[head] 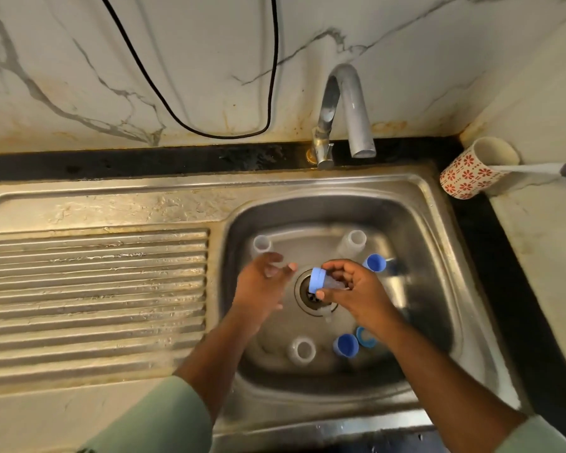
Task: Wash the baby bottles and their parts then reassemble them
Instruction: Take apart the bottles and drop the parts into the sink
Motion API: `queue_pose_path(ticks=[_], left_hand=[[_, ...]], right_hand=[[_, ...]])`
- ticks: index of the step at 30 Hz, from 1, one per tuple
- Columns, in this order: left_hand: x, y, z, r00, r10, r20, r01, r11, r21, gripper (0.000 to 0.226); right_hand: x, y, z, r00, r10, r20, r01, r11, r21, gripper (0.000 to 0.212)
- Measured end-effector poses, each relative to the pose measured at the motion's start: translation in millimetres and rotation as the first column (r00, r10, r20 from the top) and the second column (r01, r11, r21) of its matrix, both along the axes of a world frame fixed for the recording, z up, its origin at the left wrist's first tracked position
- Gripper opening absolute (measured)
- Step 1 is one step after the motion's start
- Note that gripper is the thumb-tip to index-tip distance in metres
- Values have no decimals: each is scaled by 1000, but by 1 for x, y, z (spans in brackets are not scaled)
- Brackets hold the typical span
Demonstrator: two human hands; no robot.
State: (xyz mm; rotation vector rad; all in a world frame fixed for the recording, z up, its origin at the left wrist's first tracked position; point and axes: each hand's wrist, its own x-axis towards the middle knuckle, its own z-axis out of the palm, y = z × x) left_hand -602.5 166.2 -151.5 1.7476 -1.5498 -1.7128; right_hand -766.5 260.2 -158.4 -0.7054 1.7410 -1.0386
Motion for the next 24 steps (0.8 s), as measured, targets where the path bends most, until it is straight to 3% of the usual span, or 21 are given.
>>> queue_pose_path(ticks=[1,2,3,6,10,11,14,17,20,22,24], left_hand=[[4,8,9,985,46,-168,-2,968,252,41],[9,15,16,961,47,-272,65,919,388,42],[13,20,21,942,18,-336,135,895,426,42],[22,28,30,905,-16,-425,185,914,361,30],[31,35,40,860,58,-506,146,924,354,20],[32,37,42,849,54,-526,156,925,346,23],[36,49,49,823,44,-566,188,919,346,31],[37,61,54,809,96,-580,186,894,407,25],[39,70,57,800,113,-589,198,877,437,26],[39,74,61,787,77,-612,241,875,419,32],[37,74,66,768,71,-637,258,875,409,36]], right_hand=[[3,2,3,1000,19,6,-19,1000,-21,46],[8,6,7,999,50,-3,-50,998,-36,45],[12,9,12,996,86,-23,-87,995,-49,45],[22,18,24,979,158,-127,-172,979,-112,47],[27,31,37,998,61,2,-60,979,-196,36],[26,33,38,998,53,-31,-59,974,-220,31],[26,38,47,964,106,-244,-172,949,-265,17],[28,41,56,865,159,-475,-344,879,-331,7],[28,43,59,781,210,-588,-477,808,-345,3],[29,43,64,782,249,-571,-480,825,-297,8],[32,41,73,850,236,-471,-394,878,-271,11]])
